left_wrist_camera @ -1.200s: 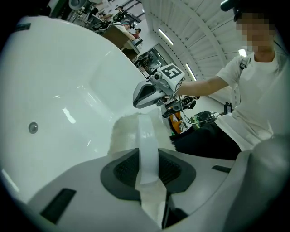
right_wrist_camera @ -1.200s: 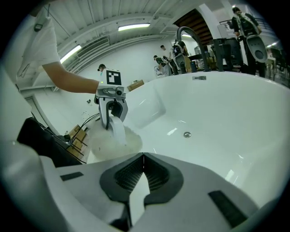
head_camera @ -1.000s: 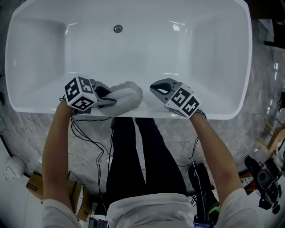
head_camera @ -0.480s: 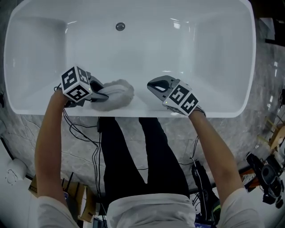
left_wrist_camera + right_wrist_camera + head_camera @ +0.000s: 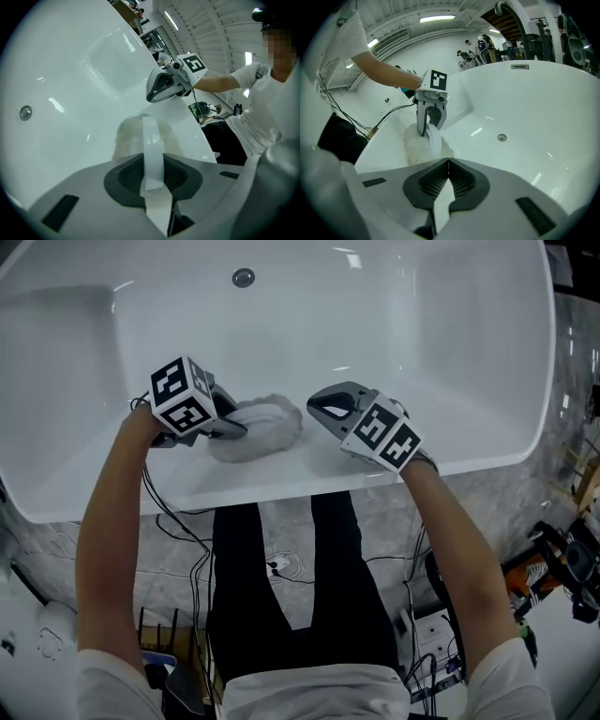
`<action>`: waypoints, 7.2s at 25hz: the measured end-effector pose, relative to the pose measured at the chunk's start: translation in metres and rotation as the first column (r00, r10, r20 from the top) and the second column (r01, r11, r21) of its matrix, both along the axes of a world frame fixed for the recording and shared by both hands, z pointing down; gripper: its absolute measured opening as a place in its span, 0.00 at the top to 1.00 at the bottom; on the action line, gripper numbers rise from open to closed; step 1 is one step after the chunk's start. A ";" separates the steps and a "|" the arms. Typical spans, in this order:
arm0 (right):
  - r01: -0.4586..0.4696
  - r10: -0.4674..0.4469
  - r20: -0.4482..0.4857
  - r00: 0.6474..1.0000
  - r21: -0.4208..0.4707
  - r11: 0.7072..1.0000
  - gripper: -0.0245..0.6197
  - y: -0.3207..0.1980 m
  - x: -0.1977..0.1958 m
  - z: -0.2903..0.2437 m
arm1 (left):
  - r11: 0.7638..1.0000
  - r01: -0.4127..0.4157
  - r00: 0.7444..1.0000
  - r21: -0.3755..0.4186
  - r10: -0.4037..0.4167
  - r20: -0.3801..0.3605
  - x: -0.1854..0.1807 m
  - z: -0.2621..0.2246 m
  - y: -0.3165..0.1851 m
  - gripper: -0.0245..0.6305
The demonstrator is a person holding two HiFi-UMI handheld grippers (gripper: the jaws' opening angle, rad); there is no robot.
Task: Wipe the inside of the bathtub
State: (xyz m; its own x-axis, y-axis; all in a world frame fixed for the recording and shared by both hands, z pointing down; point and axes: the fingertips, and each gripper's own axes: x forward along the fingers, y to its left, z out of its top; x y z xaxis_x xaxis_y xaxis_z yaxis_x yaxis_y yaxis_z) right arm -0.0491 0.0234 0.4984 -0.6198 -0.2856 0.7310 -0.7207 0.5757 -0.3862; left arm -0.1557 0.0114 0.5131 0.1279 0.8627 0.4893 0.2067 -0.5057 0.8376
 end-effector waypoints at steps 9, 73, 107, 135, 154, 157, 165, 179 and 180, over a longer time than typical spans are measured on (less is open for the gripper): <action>0.023 -0.024 -0.030 0.999 -0.045 0.999 0.93 -0.013 0.007 0.059 | 1.000 -0.022 1.000 -0.021 0.022 0.017 0.019 0.082 0.006 0.81; -0.010 0.008 -0.016 1.000 -0.129 0.992 0.93 -0.077 -0.073 0.074 | 0.998 0.037 0.999 0.042 -0.037 -0.012 -0.084 0.079 -0.046 0.81; 0.213 -0.212 0.029 0.977 -0.086 0.973 0.93 -0.104 -0.144 0.047 | 0.993 0.042 0.998 0.108 -0.046 0.032 -0.211 -0.046 -0.077 0.81; 0.026 -0.024 0.010 1.000 -0.161 0.987 0.93 -0.133 -0.183 0.107 | 0.993 -0.116 0.988 -0.012 0.117 0.102 -0.247 0.085 -0.136 0.81; 0.074 -0.067 0.051 0.996 -0.164 0.984 0.93 -0.149 -0.242 0.151 | 0.995 -0.102 0.980 0.010 0.099 0.170 -0.242 0.225 -0.160 0.81; 0.088 -0.076 0.072 0.994 -0.174 0.981 0.93 -0.149 -0.247 0.163 | 0.998 -0.058 0.976 0.002 0.056 0.209 -0.236 0.254 -0.163 0.81; 0.076 -0.061 0.089 0.994 -0.178 0.981 0.93 -0.162 -0.271 0.183 | 0.995 -0.056 0.979 0.085 0.038 0.202 -0.256 0.299 -0.181 0.81; 0.080 -0.065 0.087 0.994 -0.180 0.980 0.93 -0.165 -0.277 0.196 | 0.960 -0.251 0.931 0.127 0.203 0.303 -0.319 0.307 -0.209 0.81; 0.081 -0.066 0.088 0.994 -0.178 0.981 0.93 -0.165 -0.277 0.196 | 0.960 -0.251 0.927 0.127 0.201 0.318 -0.322 0.307 -0.209 0.81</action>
State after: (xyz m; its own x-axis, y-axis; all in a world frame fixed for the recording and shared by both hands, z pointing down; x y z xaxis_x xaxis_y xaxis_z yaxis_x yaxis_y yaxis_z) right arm -0.3258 -0.1415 0.6948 -0.6937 -0.1045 0.7126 -0.6410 0.5407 -0.5448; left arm -0.4775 -0.1976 0.8196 -0.2348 0.7570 0.6098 0.0846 -0.6090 0.7886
